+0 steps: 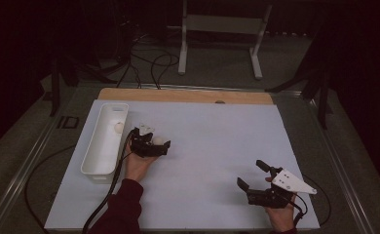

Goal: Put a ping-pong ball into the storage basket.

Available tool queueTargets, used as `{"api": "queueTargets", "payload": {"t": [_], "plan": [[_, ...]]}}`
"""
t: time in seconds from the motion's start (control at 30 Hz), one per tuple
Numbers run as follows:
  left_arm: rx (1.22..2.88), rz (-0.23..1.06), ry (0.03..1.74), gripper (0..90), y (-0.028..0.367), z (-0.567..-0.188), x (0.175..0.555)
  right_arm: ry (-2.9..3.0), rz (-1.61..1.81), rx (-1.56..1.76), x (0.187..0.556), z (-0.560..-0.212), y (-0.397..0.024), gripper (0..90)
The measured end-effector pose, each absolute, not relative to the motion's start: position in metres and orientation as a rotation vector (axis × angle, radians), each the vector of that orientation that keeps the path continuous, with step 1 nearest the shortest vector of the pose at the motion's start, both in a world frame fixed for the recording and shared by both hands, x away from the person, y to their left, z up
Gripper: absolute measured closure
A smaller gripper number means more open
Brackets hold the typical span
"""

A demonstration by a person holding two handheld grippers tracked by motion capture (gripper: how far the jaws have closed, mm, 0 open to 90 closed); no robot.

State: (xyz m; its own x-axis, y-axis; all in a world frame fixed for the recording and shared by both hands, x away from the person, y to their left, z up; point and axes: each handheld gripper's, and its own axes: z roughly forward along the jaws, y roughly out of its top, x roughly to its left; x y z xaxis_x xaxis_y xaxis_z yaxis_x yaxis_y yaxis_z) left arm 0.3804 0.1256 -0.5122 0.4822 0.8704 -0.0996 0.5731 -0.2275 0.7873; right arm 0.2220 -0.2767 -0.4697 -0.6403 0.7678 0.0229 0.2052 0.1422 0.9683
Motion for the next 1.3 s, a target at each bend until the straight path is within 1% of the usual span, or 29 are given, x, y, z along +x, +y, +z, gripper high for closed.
{"api": "queueTargets", "payload": {"t": [0.07, 0.27, 0.47, 0.63, 0.83, 0.87, 0.9, 1.0, 1.3], "plan": [[1.926, 0.469, 1.201, 8.1, 0.126, -0.513, 0.381, 1.939, 1.52, 0.929, 0.222, -0.47, -0.277, 7.4], [1.93, 0.463, 1.211, 14.4, 0.127, -0.516, 0.382, 1.938, 1.521, 0.931, 0.222, -0.469, -0.277, 7.4], [1.938, 0.453, 1.227, 17.3, 0.127, -0.519, 0.383, 1.938, 1.521, 0.931, 0.222, -0.469, -0.277, 7.4], [1.944, 0.445, 1.24, 23.6, 0.128, -0.522, 0.383, 1.935, 1.522, 0.93, 0.222, -0.469, -0.277, 7.4], [1.957, 0.456, 1.249, 36.5, 0.127, -0.524, 0.384, 1.937, 1.521, 0.93, 0.222, -0.469, -0.277, 7.4], [1.966, 0.456, 1.253, 36.5, 0.127, -0.524, 0.384, 1.937, 1.521, 0.93, 0.222, -0.469, -0.277, 7.4], [1.965, 0.448, 1.258, 41.5, 0.128, -0.524, 0.384, 1.937, 1.52, 0.93, 0.222, -0.469, -0.277, 7.4], [1.976, 0.448, 1.264, 50.3, 0.129, -0.526, 0.384, 1.939, 1.52, 0.931, 0.222, -0.469, -0.277, 7.4], [1.948, 0.482, 1.262, 51.3, 0.131, -0.522, 0.381, 1.939, 1.519, 0.931, 0.222, -0.469, -0.277, 7.4]]}}
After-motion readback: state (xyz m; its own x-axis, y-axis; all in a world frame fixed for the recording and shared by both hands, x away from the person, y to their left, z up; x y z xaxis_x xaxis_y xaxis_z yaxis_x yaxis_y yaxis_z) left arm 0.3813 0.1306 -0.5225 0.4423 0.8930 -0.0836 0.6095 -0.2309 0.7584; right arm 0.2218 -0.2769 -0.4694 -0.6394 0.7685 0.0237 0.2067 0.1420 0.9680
